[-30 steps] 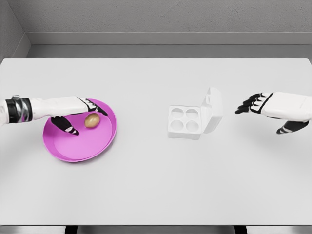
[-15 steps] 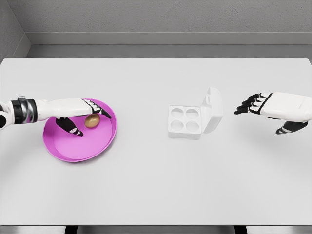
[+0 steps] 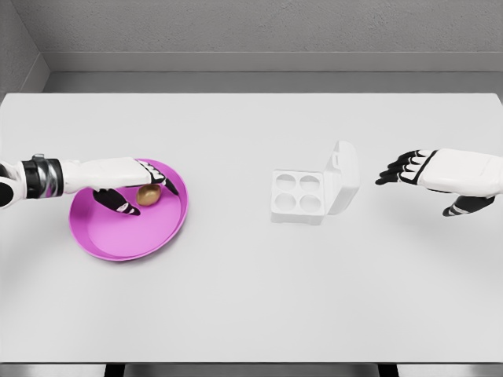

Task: Pack egg into the box and close the box lid

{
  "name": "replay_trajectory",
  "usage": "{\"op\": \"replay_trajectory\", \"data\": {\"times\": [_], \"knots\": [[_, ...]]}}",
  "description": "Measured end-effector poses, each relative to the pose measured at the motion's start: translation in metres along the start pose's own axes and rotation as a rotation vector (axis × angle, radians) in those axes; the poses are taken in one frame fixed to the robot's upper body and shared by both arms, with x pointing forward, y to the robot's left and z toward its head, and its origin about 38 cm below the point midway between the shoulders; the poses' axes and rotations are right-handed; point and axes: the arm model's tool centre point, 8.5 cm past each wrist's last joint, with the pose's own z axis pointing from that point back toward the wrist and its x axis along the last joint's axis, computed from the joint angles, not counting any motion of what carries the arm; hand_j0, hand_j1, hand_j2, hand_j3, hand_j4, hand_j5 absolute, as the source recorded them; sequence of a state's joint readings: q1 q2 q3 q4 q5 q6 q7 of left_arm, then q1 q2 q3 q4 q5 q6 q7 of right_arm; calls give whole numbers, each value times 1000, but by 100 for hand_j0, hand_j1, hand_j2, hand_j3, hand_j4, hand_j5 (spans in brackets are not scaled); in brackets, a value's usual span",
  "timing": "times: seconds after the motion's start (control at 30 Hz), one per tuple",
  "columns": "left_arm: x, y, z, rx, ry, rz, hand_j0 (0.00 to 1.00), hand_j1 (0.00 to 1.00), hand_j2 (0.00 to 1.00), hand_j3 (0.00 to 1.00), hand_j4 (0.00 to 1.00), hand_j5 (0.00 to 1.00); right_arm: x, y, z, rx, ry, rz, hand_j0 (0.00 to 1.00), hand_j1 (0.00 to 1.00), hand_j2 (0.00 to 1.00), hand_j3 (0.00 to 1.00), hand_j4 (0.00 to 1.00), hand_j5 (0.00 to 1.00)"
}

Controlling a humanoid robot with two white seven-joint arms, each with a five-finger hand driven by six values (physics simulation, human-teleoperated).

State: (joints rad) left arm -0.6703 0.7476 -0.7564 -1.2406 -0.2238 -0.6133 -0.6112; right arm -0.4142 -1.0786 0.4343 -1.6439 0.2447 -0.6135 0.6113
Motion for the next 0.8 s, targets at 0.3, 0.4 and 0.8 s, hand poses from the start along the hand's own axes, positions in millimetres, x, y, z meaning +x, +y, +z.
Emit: {"op": "replay_trajectory", "data": {"times": [0.3,0.4,0.8], "knots": [[1,-1,-2,-4,0,-5,73,73,73,73,73,73,1,0,0,0,-2,2,100,100,100,100,100,100],[0,0,-2,-5,2,-8,72,72,72,72,72,72,2,-1,-1,-2,-6,6,100,100,100,100,100,100],[-4,3,1,-4,17,-8,72,72,72,72,72,72,4,-2,-1,-3,-11,10,100,100,100,100,100,100]]}}
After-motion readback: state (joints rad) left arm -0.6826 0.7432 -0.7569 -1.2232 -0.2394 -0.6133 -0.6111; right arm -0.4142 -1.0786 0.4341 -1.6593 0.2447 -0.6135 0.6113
